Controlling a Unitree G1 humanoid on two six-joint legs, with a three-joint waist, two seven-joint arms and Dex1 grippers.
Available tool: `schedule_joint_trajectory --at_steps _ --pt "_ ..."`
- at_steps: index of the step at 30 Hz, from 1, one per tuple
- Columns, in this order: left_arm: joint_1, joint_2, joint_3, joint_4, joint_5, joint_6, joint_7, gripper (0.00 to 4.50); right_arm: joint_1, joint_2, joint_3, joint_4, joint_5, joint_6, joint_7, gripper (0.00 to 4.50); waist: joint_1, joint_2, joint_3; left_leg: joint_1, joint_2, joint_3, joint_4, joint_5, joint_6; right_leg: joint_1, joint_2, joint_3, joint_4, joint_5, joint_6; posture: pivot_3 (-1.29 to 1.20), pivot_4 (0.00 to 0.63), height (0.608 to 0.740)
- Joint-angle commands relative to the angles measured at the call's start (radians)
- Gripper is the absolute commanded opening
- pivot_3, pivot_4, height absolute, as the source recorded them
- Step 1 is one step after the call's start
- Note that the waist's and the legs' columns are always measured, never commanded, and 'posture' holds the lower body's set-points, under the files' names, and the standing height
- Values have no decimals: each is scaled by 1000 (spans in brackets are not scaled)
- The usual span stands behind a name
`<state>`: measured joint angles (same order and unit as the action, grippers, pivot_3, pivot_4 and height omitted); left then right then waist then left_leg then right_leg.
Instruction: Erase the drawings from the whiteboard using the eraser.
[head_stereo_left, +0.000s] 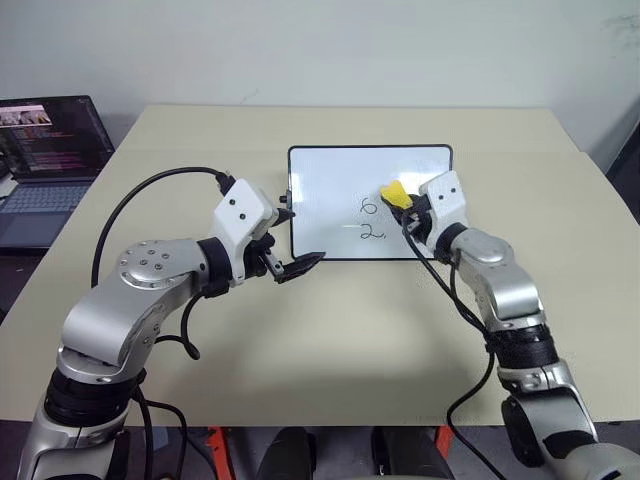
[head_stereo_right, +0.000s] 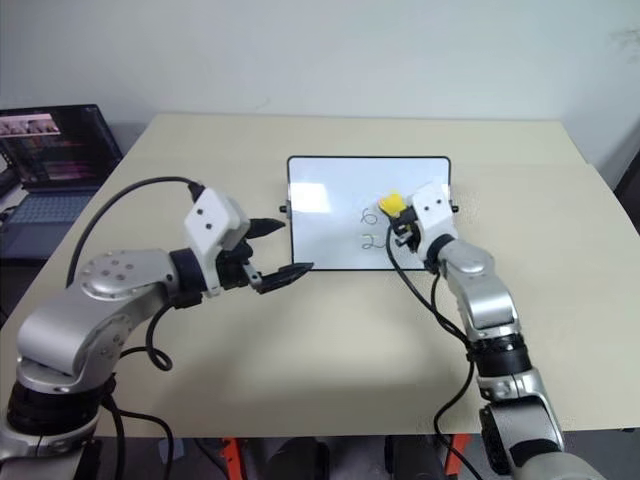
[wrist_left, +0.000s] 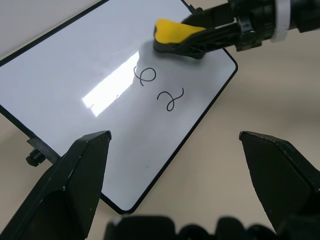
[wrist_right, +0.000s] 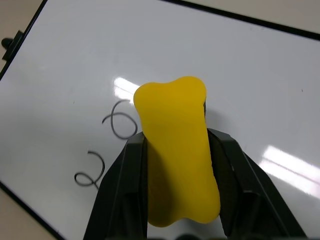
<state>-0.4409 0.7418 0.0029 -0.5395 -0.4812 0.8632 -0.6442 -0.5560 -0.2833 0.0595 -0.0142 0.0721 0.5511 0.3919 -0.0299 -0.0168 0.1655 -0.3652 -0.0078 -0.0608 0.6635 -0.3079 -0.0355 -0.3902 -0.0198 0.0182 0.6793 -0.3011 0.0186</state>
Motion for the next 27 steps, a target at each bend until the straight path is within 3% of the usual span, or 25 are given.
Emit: schedule_joint_trajectory --at_steps 1,27 --pt "-21 4 6 -7 7 -19 -2 4500 -5 -9 -21 -73 15 27 -7 1375 -3 0 0 0 0 0 0 0 0 0 0 0 0 0 0 0 150 740" --pt "-21 2 1 1 18 -23 -1 4500 -71 33 2 9 -11 -45 -47 1375 -2 0 0 0 0 0 0 0 0 0 0 0 0 0 0 0 150 740"
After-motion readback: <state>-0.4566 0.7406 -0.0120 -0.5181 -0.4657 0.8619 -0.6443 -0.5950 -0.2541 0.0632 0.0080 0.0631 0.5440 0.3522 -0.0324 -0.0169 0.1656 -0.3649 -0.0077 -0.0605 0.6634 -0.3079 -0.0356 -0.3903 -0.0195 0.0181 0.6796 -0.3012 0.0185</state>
